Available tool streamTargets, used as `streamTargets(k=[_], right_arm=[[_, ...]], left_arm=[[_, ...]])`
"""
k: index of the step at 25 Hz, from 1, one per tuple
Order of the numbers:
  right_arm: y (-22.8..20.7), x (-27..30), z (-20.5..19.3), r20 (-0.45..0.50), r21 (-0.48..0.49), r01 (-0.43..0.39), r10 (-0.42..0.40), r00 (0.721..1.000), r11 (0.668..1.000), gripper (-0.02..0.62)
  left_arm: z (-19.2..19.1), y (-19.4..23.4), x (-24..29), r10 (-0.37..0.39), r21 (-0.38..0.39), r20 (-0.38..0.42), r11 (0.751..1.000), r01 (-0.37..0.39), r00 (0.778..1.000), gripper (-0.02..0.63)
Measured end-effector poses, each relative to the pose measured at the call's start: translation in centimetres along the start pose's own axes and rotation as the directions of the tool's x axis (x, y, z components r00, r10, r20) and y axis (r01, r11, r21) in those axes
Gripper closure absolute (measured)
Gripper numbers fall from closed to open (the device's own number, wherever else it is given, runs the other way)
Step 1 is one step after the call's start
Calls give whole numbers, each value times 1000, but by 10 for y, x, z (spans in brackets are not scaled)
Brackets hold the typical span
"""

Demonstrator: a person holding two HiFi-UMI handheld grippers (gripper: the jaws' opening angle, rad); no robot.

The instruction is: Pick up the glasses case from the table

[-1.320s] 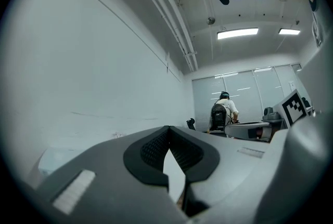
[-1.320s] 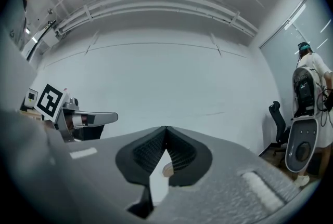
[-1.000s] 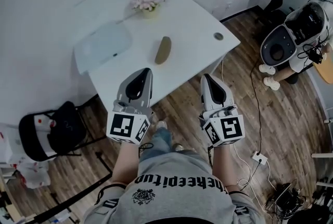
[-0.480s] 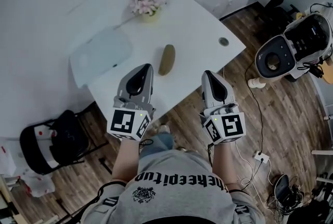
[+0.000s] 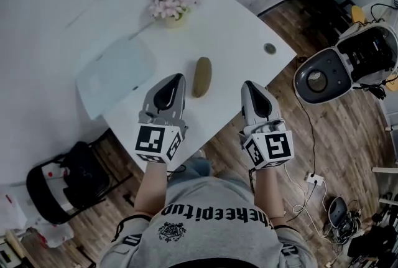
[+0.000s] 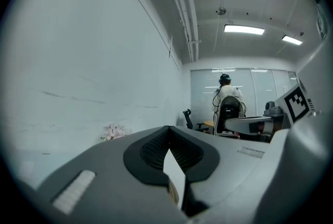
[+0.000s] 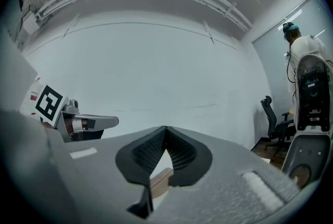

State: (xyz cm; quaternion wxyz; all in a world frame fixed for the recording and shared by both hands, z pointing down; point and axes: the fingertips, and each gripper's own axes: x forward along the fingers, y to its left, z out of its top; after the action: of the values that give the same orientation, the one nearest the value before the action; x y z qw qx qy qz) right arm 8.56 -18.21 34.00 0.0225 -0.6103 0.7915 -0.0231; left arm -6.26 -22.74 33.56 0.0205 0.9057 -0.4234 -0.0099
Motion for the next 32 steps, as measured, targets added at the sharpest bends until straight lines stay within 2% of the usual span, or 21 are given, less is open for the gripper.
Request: streamTargets(k=[11,20,25,32], right_arm=[[-11,25,-34,-101,11,42,-40,994,999,592],[-27,49,-63,-188,25,8,-3,982,1000,592],[-36,63,-73,-221,45,-23,32,975,999,592],[-53,76,-82,-254,60,-61,74,964,996,592]], left_arm=[[-32,21,22,-11,-23,-94,1000,9,996,587],[-61,28,40,32,-36,-181,999,-39,983,586],[-80,31,54,58,-52,-240,996,-72,969,572],[-113,20,74,63,-45,-347,995,-84,936,500]])
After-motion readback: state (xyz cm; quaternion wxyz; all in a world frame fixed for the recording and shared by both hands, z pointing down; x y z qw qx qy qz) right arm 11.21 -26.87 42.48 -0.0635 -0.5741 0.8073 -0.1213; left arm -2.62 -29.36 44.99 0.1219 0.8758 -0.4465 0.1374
